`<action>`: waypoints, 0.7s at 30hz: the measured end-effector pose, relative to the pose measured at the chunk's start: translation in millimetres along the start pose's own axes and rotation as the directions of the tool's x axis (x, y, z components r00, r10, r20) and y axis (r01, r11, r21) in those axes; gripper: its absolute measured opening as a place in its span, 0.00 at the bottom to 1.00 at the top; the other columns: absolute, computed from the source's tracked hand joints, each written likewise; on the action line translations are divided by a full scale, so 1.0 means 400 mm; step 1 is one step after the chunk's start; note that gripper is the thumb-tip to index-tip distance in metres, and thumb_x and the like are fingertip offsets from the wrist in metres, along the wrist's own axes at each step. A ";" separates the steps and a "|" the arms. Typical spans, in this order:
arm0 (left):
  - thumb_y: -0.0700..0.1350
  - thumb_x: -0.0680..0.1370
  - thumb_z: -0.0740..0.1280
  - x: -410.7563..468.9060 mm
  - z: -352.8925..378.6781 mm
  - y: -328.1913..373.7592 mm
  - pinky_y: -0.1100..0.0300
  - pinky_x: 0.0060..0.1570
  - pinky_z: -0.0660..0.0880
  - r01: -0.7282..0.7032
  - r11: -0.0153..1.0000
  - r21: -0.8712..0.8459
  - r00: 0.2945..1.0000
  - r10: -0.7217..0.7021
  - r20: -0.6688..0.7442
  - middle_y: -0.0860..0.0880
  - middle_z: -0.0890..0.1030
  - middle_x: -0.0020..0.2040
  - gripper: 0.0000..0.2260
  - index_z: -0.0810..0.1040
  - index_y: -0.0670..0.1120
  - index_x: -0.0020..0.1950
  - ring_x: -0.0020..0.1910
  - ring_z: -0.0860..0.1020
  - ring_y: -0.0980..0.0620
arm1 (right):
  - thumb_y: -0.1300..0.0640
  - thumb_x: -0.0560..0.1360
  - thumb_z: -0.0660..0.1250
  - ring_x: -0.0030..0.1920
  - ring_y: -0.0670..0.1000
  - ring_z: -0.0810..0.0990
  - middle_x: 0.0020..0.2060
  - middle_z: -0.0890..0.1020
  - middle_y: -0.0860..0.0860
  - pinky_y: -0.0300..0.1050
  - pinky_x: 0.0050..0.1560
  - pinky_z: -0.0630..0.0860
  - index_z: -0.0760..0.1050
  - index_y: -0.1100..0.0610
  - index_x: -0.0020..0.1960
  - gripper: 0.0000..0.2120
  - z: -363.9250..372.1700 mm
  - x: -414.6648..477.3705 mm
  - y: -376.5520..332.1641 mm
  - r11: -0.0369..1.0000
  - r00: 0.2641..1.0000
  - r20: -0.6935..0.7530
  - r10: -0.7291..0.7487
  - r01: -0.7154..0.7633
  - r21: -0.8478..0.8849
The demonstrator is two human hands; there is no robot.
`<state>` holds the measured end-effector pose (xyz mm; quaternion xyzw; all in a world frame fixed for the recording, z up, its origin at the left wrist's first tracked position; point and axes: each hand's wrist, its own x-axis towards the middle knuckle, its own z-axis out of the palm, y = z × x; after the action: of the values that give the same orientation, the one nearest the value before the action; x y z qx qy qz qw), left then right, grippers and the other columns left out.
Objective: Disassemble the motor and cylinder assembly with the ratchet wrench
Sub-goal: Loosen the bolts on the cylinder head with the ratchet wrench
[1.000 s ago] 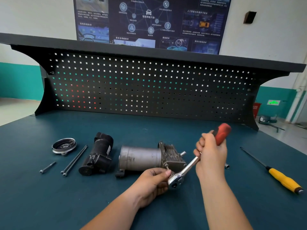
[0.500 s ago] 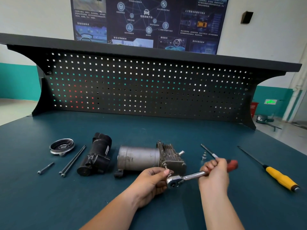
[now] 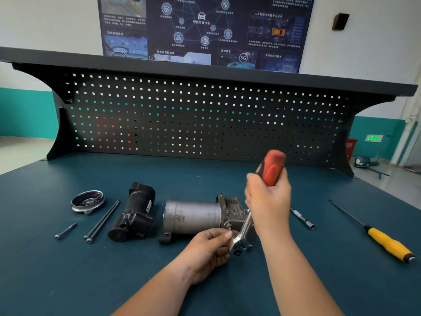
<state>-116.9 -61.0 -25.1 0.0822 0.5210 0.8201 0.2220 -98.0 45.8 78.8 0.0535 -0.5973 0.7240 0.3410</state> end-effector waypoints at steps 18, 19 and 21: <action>0.43 0.66 0.72 0.003 -0.006 -0.003 0.66 0.31 0.75 0.019 1.000 -0.018 1.000 -0.020 -0.021 0.48 0.78 0.35 0.04 0.82 0.44 0.39 0.34 0.70 0.53 | 0.70 0.73 0.61 0.20 0.42 0.62 0.22 0.66 0.44 0.35 0.19 0.59 0.67 0.51 0.38 0.14 -0.013 0.028 0.006 0.984 0.989 -0.060 0.132 -0.124 0.124; 0.44 0.65 0.72 0.002 -0.004 -0.001 0.65 0.31 0.75 0.022 1.000 -0.019 0.999 -0.022 -0.031 0.48 0.78 0.34 0.05 0.82 0.44 0.39 0.34 0.71 0.53 | 0.70 0.73 0.60 0.20 0.42 0.62 0.21 0.66 0.44 0.35 0.19 0.58 0.65 0.53 0.39 0.13 -0.025 0.030 0.011 0.972 0.976 -0.145 0.166 -0.136 0.194; 0.45 0.66 0.71 0.000 0.001 0.001 0.65 0.30 0.75 0.023 1.000 -0.003 0.999 -0.023 -0.039 0.47 0.79 0.35 0.07 0.80 0.44 0.41 0.34 0.73 0.52 | 0.69 0.74 0.59 0.20 0.42 0.61 0.20 0.65 0.43 0.35 0.20 0.56 0.64 0.53 0.40 0.12 -0.057 0.029 0.027 0.928 0.929 -0.281 0.240 -0.134 0.348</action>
<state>-117.0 -60.8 -24.5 0.0598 0.5251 0.8195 0.2214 -105.4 70.7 69.1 -0.0667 -0.4099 0.8405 0.3480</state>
